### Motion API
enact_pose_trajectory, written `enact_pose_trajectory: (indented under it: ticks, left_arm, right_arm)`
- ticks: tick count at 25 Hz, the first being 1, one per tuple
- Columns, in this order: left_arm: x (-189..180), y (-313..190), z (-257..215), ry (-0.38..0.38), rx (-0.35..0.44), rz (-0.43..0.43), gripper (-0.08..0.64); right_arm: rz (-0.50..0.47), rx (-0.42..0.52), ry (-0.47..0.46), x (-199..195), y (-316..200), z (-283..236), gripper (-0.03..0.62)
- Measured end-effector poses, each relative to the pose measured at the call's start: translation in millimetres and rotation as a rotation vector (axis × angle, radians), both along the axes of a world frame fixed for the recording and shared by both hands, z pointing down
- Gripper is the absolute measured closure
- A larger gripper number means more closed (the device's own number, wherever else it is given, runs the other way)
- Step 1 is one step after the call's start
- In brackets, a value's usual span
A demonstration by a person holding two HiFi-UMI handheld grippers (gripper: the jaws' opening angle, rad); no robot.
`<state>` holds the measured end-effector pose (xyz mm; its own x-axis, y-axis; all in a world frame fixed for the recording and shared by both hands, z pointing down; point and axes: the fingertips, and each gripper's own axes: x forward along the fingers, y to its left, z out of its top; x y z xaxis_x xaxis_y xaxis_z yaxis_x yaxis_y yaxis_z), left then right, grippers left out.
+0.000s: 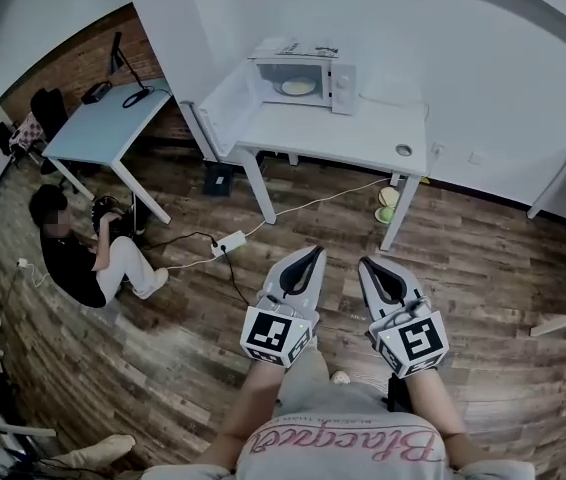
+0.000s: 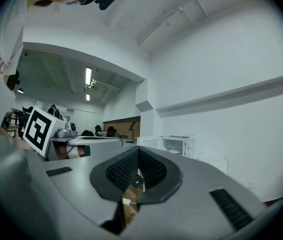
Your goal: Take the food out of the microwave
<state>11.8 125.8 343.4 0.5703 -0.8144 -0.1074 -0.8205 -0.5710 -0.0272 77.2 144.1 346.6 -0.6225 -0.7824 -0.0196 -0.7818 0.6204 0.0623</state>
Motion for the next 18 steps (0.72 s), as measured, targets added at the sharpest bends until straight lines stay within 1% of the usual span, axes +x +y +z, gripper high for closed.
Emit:
enact_pose_trajectory:
  ticks: [5, 9, 18]
  left_arm:
    - [-1.2, -32.1, 0.7, 0.002, 0.001, 0.003, 0.554]
    - [-6.7, -72.2, -1.7, -0.001, 0.011, 0.010, 0.552]
    - [-41.0, -171.6, -1.0, 0.022, -0.001, 0.008, 0.552]
  right_arm:
    - [-0.006, -0.009, -0.004, -4.5, -30.6, 3.2, 0.583]
    - [0.001, 0.001, -0.001, -12.7, -69.1, -0.5, 0.583]
    - [0.013, -0.002, 0.018, -43.7, -167.5, 0.2, 0.583]
